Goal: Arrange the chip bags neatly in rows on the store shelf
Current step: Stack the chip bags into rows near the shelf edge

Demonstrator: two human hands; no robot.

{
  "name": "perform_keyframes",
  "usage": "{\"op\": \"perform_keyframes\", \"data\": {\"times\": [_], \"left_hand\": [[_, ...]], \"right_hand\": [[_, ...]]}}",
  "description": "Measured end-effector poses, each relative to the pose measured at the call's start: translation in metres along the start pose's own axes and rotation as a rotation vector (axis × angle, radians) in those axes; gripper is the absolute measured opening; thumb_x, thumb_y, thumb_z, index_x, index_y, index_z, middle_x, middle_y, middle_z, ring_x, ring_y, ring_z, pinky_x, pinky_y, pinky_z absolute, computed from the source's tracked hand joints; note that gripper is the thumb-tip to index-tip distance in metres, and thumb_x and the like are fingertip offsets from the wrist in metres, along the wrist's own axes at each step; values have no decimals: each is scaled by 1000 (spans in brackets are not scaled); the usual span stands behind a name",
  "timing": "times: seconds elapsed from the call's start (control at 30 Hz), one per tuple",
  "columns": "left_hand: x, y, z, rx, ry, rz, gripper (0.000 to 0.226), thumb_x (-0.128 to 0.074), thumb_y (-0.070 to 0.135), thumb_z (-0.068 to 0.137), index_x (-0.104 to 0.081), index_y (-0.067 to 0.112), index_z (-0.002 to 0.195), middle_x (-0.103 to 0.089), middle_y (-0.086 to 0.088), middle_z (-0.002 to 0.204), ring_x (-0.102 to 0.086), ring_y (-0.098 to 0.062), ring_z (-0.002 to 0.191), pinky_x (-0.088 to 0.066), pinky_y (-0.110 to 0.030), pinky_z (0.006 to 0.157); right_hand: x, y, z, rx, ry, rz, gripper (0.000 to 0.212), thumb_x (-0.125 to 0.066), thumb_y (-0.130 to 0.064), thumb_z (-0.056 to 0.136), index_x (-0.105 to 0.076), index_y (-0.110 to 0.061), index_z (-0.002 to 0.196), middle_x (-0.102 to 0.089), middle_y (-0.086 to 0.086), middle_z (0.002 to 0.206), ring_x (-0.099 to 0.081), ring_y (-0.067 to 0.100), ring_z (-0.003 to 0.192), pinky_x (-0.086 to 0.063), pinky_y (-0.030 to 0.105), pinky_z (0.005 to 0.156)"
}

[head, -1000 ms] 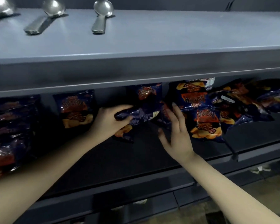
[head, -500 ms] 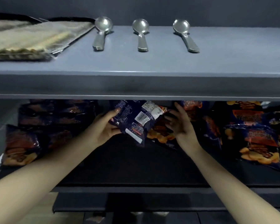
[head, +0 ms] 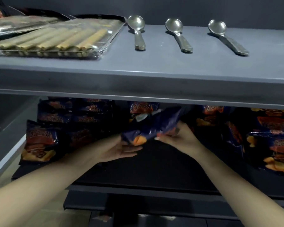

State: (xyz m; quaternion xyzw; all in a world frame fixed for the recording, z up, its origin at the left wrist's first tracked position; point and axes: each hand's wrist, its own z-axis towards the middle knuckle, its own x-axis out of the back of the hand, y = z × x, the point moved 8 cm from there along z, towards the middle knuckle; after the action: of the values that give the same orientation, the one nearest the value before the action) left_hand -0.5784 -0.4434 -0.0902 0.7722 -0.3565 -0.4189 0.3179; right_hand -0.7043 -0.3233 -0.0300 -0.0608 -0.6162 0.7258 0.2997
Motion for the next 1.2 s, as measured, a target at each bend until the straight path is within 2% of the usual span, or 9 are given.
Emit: {"op": "perform_keyframes", "data": {"times": [0.1, 0.27, 0.4, 0.53, 0.63, 0.73, 0.8, 0.93, 1.2], "left_hand": [[20, 13, 5, -56, 122, -4, 65, -60, 41, 80, -44, 8, 134, -45, -18, 139, -57, -32, 112, -44, -44, 96], [23, 66, -9, -489, 303, 324, 41, -28, 53, 95, -55, 28, 112, -58, -3, 127, -58, -11, 107, -45, -28, 90], [2, 55, -16, -454, 193, 747, 50, -58, 66, 70, -40, 54, 115, -54, 22, 119, -56, 4, 105, -46, -20, 87], [-14, 34, -8, -467, 143, 866, 55, -74, 14, 77, -47, 27, 123, -55, 23, 104, -53, 24, 87, -40, 0, 74], [-9, 31, -2, -443, 168, 722, 44, -70, 2, 79, -53, 21, 114, -60, 16, 100, -57, 20, 82, -42, -1, 70], [-2, 29, 2, -432, 164, 642, 46, -71, 3, 77, -52, 34, 106, -63, 13, 104, -61, 13, 89, -47, -7, 73], [-2, 26, 4, -427, 146, 641, 48, -71, 4, 77, -51, 36, 106, -62, 13, 106, -60, 11, 93, -48, -9, 76], [2, 27, 12, -452, 194, 635, 51, -71, 10, 79, -46, 34, 116, -58, 16, 111, -57, 9, 97, -45, -7, 78], [23, 34, 58, -477, 551, 650, 60, -64, 14, 86, -36, 15, 138, -51, -1, 128, -47, -14, 119, -37, -29, 100]], "right_hand": [[10, 6, 7, -74, 64, 135, 43, -72, 4, 74, -50, -24, 98, -66, -2, 97, -69, 10, 87, -57, 27, 75], [12, 22, 8, -228, -82, -8, 51, -70, 0, 80, -43, -30, 112, -62, 12, 105, -72, 23, 76, -60, 37, 68], [8, 23, 7, -269, -169, -149, 51, -75, -13, 78, -46, -36, 114, -67, 7, 97, -72, 23, 70, -59, 33, 60], [8, 17, 9, -223, -76, -148, 48, -77, -20, 76, -48, -42, 108, -65, 3, 102, -69, 18, 87, -59, 37, 68], [8, 22, 6, -273, -3, 22, 50, -73, -17, 78, -44, -34, 115, -62, -6, 106, -64, 12, 99, -56, 35, 83], [-8, 39, -5, -353, -149, 94, 61, -78, -31, 72, -48, -25, 125, -62, -6, 118, -61, 11, 109, -52, 31, 91], [-20, 46, -10, -328, -217, 46, 42, -73, -26, 77, -59, -29, 116, -68, -9, 113, -63, 8, 107, -50, 24, 91], [-17, 54, 2, -301, -54, 65, 31, -67, -12, 84, -61, -25, 112, -69, -10, 106, -64, 5, 102, -50, 19, 84], [-24, 83, 37, -399, 265, -268, 39, -56, -21, 92, -47, -13, 129, -55, 5, 123, -50, 21, 117, -38, 25, 91]]}}
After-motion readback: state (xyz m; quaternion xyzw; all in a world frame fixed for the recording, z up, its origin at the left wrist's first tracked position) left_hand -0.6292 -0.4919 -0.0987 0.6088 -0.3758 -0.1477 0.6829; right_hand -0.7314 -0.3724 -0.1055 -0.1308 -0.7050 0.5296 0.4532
